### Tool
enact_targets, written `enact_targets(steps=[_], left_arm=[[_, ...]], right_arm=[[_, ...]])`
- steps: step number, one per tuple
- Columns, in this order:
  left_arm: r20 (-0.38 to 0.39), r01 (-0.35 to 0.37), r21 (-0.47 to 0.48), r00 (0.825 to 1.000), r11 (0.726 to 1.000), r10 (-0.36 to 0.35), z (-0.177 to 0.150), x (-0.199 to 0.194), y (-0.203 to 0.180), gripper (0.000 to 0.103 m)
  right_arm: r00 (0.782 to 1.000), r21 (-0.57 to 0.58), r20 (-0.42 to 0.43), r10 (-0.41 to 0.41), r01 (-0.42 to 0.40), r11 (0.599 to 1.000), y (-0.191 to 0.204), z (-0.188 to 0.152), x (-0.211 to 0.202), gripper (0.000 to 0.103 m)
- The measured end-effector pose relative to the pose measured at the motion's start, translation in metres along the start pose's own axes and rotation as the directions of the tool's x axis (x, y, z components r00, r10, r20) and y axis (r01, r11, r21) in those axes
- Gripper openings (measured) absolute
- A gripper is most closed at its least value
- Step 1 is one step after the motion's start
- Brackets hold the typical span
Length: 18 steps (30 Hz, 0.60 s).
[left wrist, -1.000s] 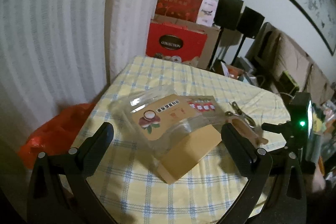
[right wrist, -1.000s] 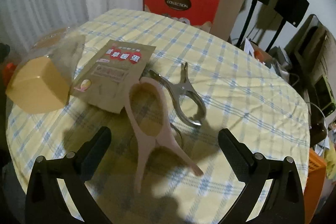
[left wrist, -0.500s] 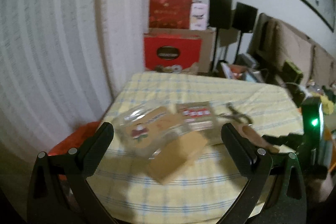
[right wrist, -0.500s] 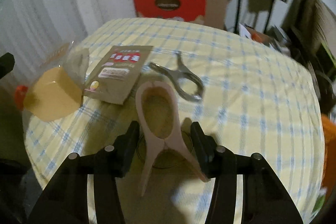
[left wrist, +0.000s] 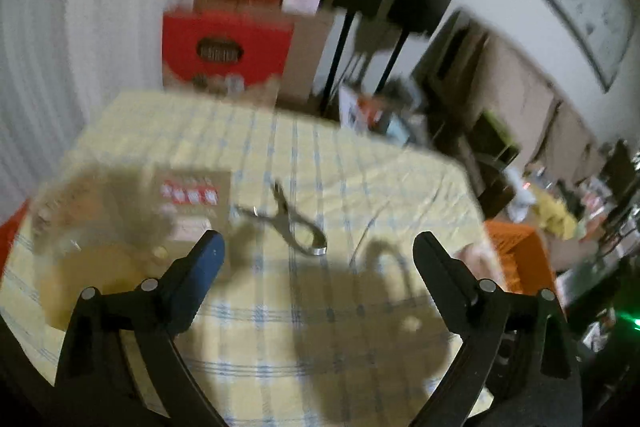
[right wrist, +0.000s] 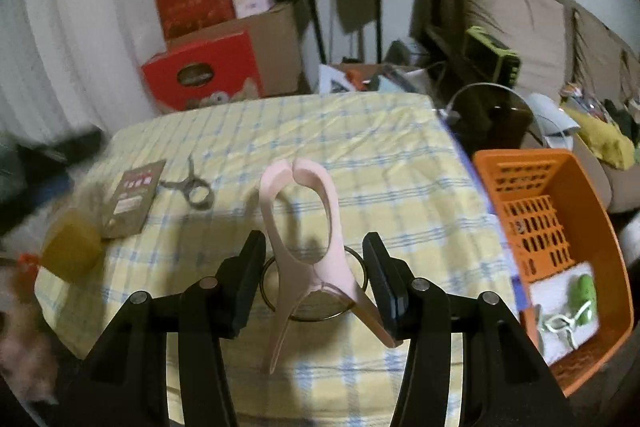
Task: Organize objects
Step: 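Lift the pink clip with the right tool while the left tool grasps the silver metal clip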
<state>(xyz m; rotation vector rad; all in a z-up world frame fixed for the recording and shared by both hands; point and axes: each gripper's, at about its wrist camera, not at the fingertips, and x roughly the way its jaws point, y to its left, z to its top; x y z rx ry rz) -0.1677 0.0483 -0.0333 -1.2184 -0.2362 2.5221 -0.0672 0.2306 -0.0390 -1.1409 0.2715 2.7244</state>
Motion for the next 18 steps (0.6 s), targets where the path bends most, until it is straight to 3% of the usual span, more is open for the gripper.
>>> enact_targets(steps=[1,3,6,9,12,15,16,18], left_arm=[[-0.028,-0.045,-0.019,0.999,0.999,0.045,0.0,0.013,-0.001,0.095],[-0.08,-0.189,-0.055,0.98,0.98,0.184,-0.001,0.039,0.0,0.095],[-0.149,-0.266,-0.033,0.954,0.963,0.259,0.002,0.072,-0.002,0.095],[-0.196,-0.29,0.014,0.938,0.957,0.287,-0.002,0.093,-0.007,0.095],[-0.154,-0.354,0.004,0.924,0.935,0.35,-0.004,0.095,-0.007,0.095],[-0.151,-0.365,-0.023,0.922,0.931,0.357,-0.008,0.098,-0.004,0.095],[-0.14,-0.36,-0.022,0.925,0.933,0.354,-0.009,0.098,-0.004,0.092],[-0.12,-0.343,-0.012,0.933,0.939,0.339,-0.01,0.094,-0.005,0.076]], right_arm=[[1.0,0.007,0.003,-0.006,0.006,1.0,-0.003,0.0,-0.002,0.051],[1.0,0.02,0.01,0.0,0.0,1.0,-0.006,0.001,-0.005,0.051],[1.0,0.025,0.007,0.014,-0.014,1.0,-0.006,0.001,-0.007,0.051],[0.999,0.011,0.008,0.033,-0.033,0.999,-0.004,-0.001,-0.011,0.051],[0.999,0.017,0.007,0.045,-0.045,0.999,-0.004,-0.003,-0.011,0.051],[0.998,0.025,0.006,0.058,-0.058,0.998,-0.006,-0.003,-0.012,0.051],[0.998,0.024,0.009,0.065,-0.065,0.998,-0.006,-0.003,-0.013,0.051],[0.997,0.022,0.014,0.071,-0.071,0.997,-0.006,-0.003,-0.015,0.051]])
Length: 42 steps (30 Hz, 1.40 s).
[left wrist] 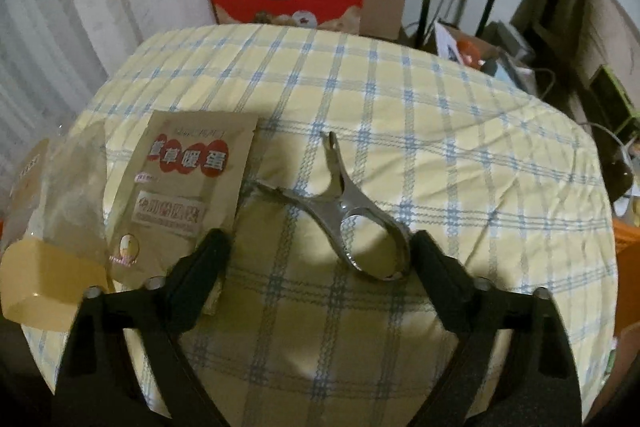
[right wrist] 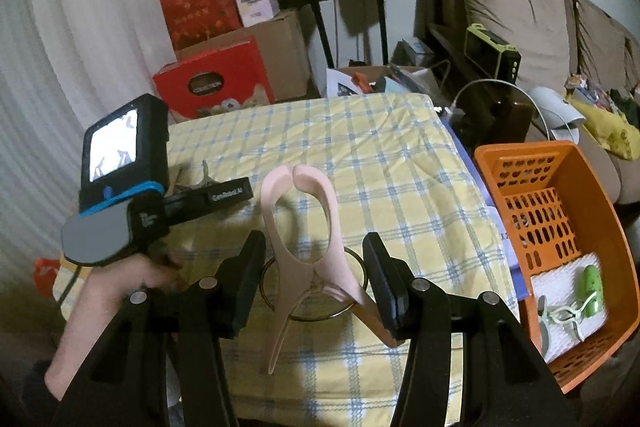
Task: Organize objects
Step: 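Lift the pink clip with the right tool while the left tool grasps the silver metal clip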
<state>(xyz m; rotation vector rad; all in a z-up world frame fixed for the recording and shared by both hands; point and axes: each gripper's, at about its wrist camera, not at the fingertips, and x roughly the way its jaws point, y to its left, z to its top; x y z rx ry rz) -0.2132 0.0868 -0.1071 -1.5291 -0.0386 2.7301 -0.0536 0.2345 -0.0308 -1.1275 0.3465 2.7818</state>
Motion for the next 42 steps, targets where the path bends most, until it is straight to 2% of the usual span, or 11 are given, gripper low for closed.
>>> enact_targets(steps=[2,3,17,21,22,24,28,30,36,40,42], left_arm=[[0.004,0.002,-0.002,1.0,1.0,-0.002,-0.002,-0.006,0.004,0.035],[-0.008,0.0,-0.005,1.0,1.0,0.0,-0.002,-0.01,0.007,0.029],[-0.07,0.197,0.009,0.978,0.98,-0.195,-0.004,-0.045,0.038,0.028],[-0.184,0.404,-0.082,0.892,0.911,-0.412,0.012,-0.053,0.062,0.028],[-0.176,0.421,-0.091,0.885,0.902,-0.431,0.015,-0.06,0.069,0.028],[-0.128,0.406,-0.077,0.902,0.91,-0.413,0.022,-0.079,0.082,0.028],[-0.094,0.454,-0.09,0.882,0.887,-0.461,0.026,-0.104,0.106,0.028],[-0.089,0.442,-0.078,0.89,0.894,-0.448,0.026,-0.109,0.11,0.028],[-0.161,0.394,0.022,0.908,0.919,-0.386,0.006,-0.1,0.098,0.028],[-0.255,0.425,0.098,0.885,0.9,-0.39,-0.011,-0.089,0.075,0.029],[-0.259,0.382,0.152,0.905,0.911,-0.337,-0.015,-0.087,0.064,0.029]], right_arm=[[1.0,0.0,0.005,0.007,-0.007,1.0,-0.001,0.0,-0.003,0.051],[1.0,0.002,0.005,0.012,-0.012,1.0,-0.001,0.0,-0.003,0.051],[0.998,0.06,0.018,0.06,-0.061,0.996,-0.02,-0.002,-0.013,0.051],[0.998,0.065,0.013,0.061,-0.062,0.996,-0.022,-0.003,-0.013,0.052],[0.998,0.066,0.015,0.06,-0.061,0.996,-0.023,-0.003,-0.014,0.052],[0.998,0.074,0.02,0.059,-0.061,0.995,-0.026,-0.002,-0.016,0.052],[0.997,0.085,0.023,0.075,-0.077,0.993,-0.027,-0.002,-0.014,0.052],[0.997,0.081,0.013,0.076,-0.077,0.994,-0.026,-0.002,-0.011,0.052],[0.997,0.068,0.008,0.081,-0.081,0.994,-0.02,-0.004,-0.009,0.052],[0.997,0.06,0.006,0.08,-0.08,0.995,-0.017,-0.004,-0.009,0.052],[0.997,0.057,0.0,0.082,-0.082,0.995,-0.015,-0.005,-0.008,0.052]])
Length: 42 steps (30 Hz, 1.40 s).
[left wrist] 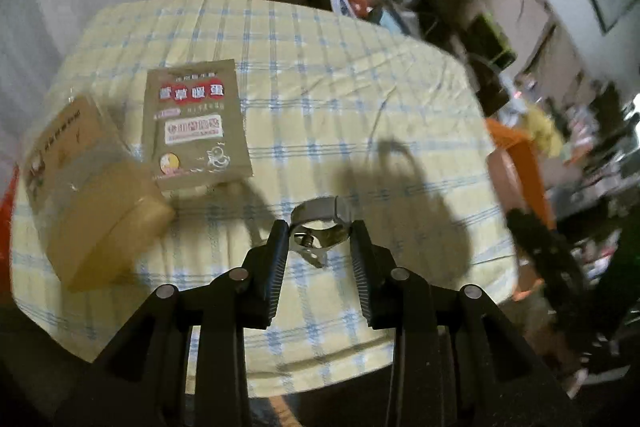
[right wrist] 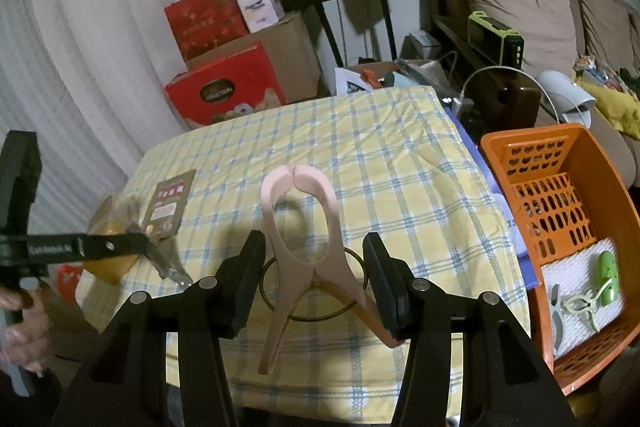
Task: Organize objects
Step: 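Lift the pink clip with the right tool while the left tool grasps the silver metal clip, then lift the silver metal clip with the left tool while the right tool holds the pink clip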
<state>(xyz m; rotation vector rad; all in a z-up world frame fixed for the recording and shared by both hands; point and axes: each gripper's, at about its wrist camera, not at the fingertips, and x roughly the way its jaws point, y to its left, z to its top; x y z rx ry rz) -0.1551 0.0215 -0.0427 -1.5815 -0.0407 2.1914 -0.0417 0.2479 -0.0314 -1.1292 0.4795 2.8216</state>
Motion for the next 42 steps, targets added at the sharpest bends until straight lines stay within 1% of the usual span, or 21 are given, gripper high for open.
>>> enact_targets(steps=[3,5,7,8,10,11,12,14,16,21,23,25,27,30,31,32,34,35,38,40,42], left_arm=[[-0.012,-0.051,0.051,0.999,0.997,0.052,0.008,0.016,-0.015,0.03],[-0.051,-0.052,0.068,0.997,0.996,0.056,0.018,0.036,-0.019,0.03],[-0.108,-0.046,0.072,0.993,0.996,0.054,0.025,0.059,-0.017,0.032],[-0.11,-0.031,0.077,0.993,0.997,0.04,0.027,0.065,-0.017,0.033],[-0.119,-0.057,0.125,0.99,0.99,0.072,0.027,0.068,-0.022,0.031],[-0.127,-0.098,0.161,0.985,0.982,0.119,0.027,0.069,-0.025,0.033],[-0.132,-0.133,0.194,0.978,0.972,0.16,0.025,0.071,-0.029,0.038],[-0.124,-0.186,0.267,0.966,0.946,0.225,0.022,0.076,-0.038,0.069],[-0.106,-0.214,0.311,0.961,0.926,0.257,0.018,0.079,-0.046,0.071],[-0.095,-0.211,0.287,0.964,0.934,0.247,0.009,0.077,-0.054,0.071],[-0.102,-0.167,0.272,0.974,0.948,0.201,0.007,0.071,-0.058,0.071],[-0.112,-0.096,0.254,0.985,0.962,0.128,0.004,0.066,-0.062,0.072],[-0.134,-0.044,0.263,0.988,0.964,0.081,0.002,0.063,-0.07,0.072],[-0.104,-0.023,0.301,0.993,0.953,0.057,-0.003,0.054,-0.078,0.074],[-0.101,-0.016,0.318,0.994,0.948,0.051,-0.004,0.054,-0.081,0.08],[-0.106,-0.017,0.341,0.993,0.94,0.057,-0.006,0.056,-0.085,0.083],[-0.148,-0.025,0.402,0.985,0.915,0.091,-0.011,0.064,-0.088,0.083],[-0.153,-0.029,0.422,0.983,0.906,0.103,-0.014,0.068,-0.09,0.083],[-0.132,-0.05,0.443,0.984,0.895,0.12,-0.021,0.074,-0.092,0.084],[-0.095,-0.077,0.475,0.986,0.876,0.139,-0.028,0.072,-0.099,0.084],[-0.086,-0.068,0.468,0.989,0.881,0.121,-0.032,0.07,-0.098,0.083]], right_arm=[[1.0,0.007,-0.001,0.032,-0.032,0.999,0.001,0.0,0.001,0.052],[0.999,0.011,0.006,0.053,-0.053,0.999,0.002,0.001,-0.002,0.052],[0.999,-0.002,0.006,0.04,-0.04,0.999,0.004,0.001,-0.002,0.052],[1.0,-0.009,0.004,0.03,-0.03,1.0,0.004,0.0,-0.002,0.052],[1.0,-0.005,-0.001,0.023,-0.023,1.0,0.001,0.0,-0.001,0.052],[1.0,0.002,-0.002,0.021,-0.021,1.0,-0.001,-0.001,-0.001,0.052],[1.0,0.008,-0.005,0.018,-0.018,1.0,-0.004,-0.001,0.0,0.052],[1.0,0.023,-0.012,0.013,-0.013,1.0,-0.01,-0.002,0.004,0.052],[1.0,0.039,-0.021,0.016,-0.016,0.999,-0.014,-0.004,0.007,0.052],[0.999,0.034,-0.03,0.019,-0.018,0.999,-0.013,-0.007,0.011,0.052],[0.999,0.028,-0.027,0.02,-0.019,0.999,-0.012,-0.006,0.009,0.052],[1.0,0.024,-0.023,0.018,-0.017,1.0,-0.011,-0.006,0.007,0.052],[1.0,0.028,-0.021,0.015,-0.015,1.0,-0.012,-0.006,0.007,0.052],[1.0,0.036,-0.024,0.014,-0.013,0.999,-0.015,-0.006,0.008,0.052],[1.0,0.037,-0.023,0.013,-0.012,0.999,-0.016,-0.006,0.007,0.052],[1.0,0.039,-0.021,0.011,-0.01,0.999,-0.016,-0.006,0.007,0.052],[1.0,0.044,-0.019,0.01,-0.009,0.999,-0.018,-0.006,0.006,0.052],[1.0,0.045,-0.026,0.008,-0.006,0.999,-0.019,-0.006,0.008,0.052],[0.999,0.034,-0.042,-0.007,0.008,0.999,-0.019,-0.008,0.01,0.052],[0.999,0.034,-0.044,-0.011,0.012,0.999,-0.019,-0.009,0.01,0.052],[0.999,0.036,-0.044,-0.009,0.011,0.999,-0.019,-0.009,0.01,0.052]])
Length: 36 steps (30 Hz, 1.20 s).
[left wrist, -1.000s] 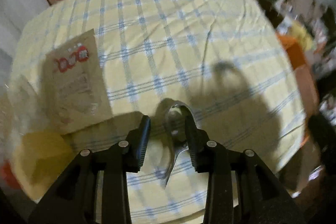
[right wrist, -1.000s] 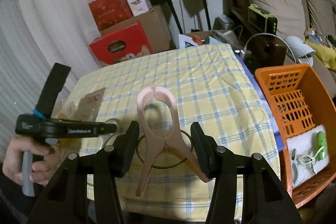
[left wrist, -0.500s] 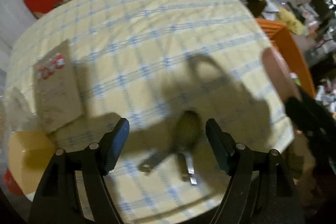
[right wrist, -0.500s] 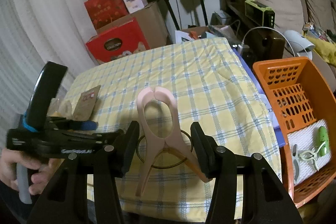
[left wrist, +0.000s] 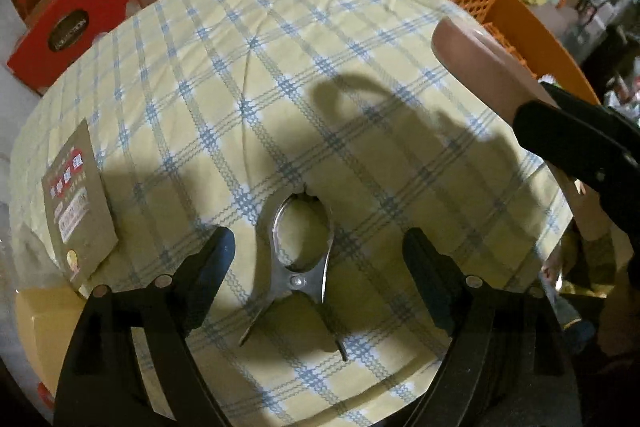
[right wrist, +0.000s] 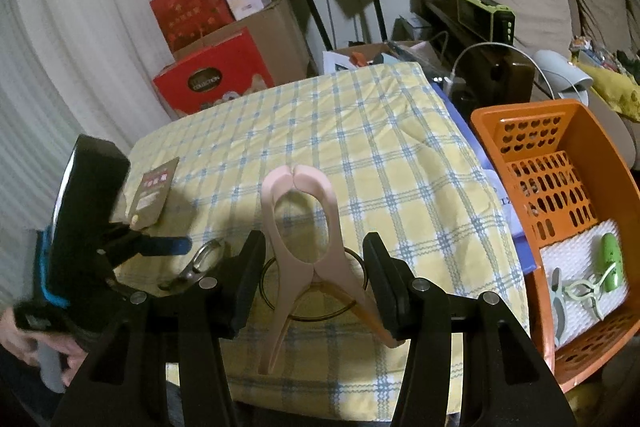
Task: Organize objects
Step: 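Lift the silver metal clip with the left tool while the right tool holds the pink clip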
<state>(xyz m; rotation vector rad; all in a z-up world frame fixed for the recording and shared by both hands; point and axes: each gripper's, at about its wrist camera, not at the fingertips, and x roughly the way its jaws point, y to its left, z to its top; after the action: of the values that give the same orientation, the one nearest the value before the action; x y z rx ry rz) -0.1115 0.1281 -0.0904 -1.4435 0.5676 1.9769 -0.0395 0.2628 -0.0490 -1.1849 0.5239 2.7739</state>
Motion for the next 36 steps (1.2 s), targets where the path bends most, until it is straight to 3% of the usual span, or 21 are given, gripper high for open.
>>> enact_targets(steps=[1,3,4,5,7,9,13,20,25,31,36], left_arm=[[0.005,-0.003,-0.007,1.0,1.0,0.003,-0.001,-0.001,0.001,0.076],[0.017,-0.011,-0.034,1.0,0.999,0.011,-0.006,-0.006,0.005,0.053],[0.02,-0.013,-0.044,1.0,0.999,0.014,-0.008,-0.01,0.007,0.029],[0.017,-0.005,-0.056,1.0,0.998,0.006,-0.01,-0.012,0.01,0.028],[0.022,0.022,-0.069,1.0,0.997,-0.021,-0.014,-0.014,0.015,0.027],[0.05,-0.003,-0.054,0.999,0.999,0.005,-0.017,-0.014,0.016,0.027],[0.1,0.005,-0.138,0.995,0.99,0.009,-0.018,-0.017,0.031,0.027],[0.201,0.022,-0.199,0.979,0.98,0.019,-0.04,-0.039,0.043,0.027],[0.326,0.073,-0.253,0.945,0.965,0.014,-0.055,-0.065,0.057,0.028],[0.384,0.03,-0.248,0.921,0.968,0.07,-0.068,-0.082,0.058,0.028],[0.404,-0.089,-0.325,0.887,0.942,0.223,-0.084,-0.086,0.06,0.028]], right_arm=[[1.0,-0.002,0.001,-0.002,0.002,1.0,0.0,0.0,0.0,0.052],[1.0,-0.003,0.002,0.0,0.0,1.0,0.0,0.0,-0.001,0.052],[1.0,-0.003,0.003,0.002,-0.002,1.0,0.0,0.0,-0.001,0.052],[1.0,-0.003,0.002,0.004,-0.004,1.0,0.001,0.0,-0.001,0.052],[1.0,-0.003,-0.002,0.004,-0.004,1.0,0.001,0.0,0.0,0.052],[1.0,0.0,-0.004,0.005,-0.005,1.0,0.002,0.001,0.001,0.052],[1.0,-0.008,-0.003,0.006,-0.006,1.0,0.006,0.001,0.0,0.052],[1.0,-0.014,-0.005,0.013,-0.013,1.0,0.009,0.002,-0.001,0.052],[1.0,-0.032,0.002,0.017,-0.016,0.999,0.018,0.003,-0.005,0.052],[1.0,-0.069,0.017,0.008,-0.007,0.998,0.037,0.003,-0.01,0.052],[0.999,-0.103,0.04,0.02,-0.015,0.995,0.049,0.005,-0.019,0.052]])
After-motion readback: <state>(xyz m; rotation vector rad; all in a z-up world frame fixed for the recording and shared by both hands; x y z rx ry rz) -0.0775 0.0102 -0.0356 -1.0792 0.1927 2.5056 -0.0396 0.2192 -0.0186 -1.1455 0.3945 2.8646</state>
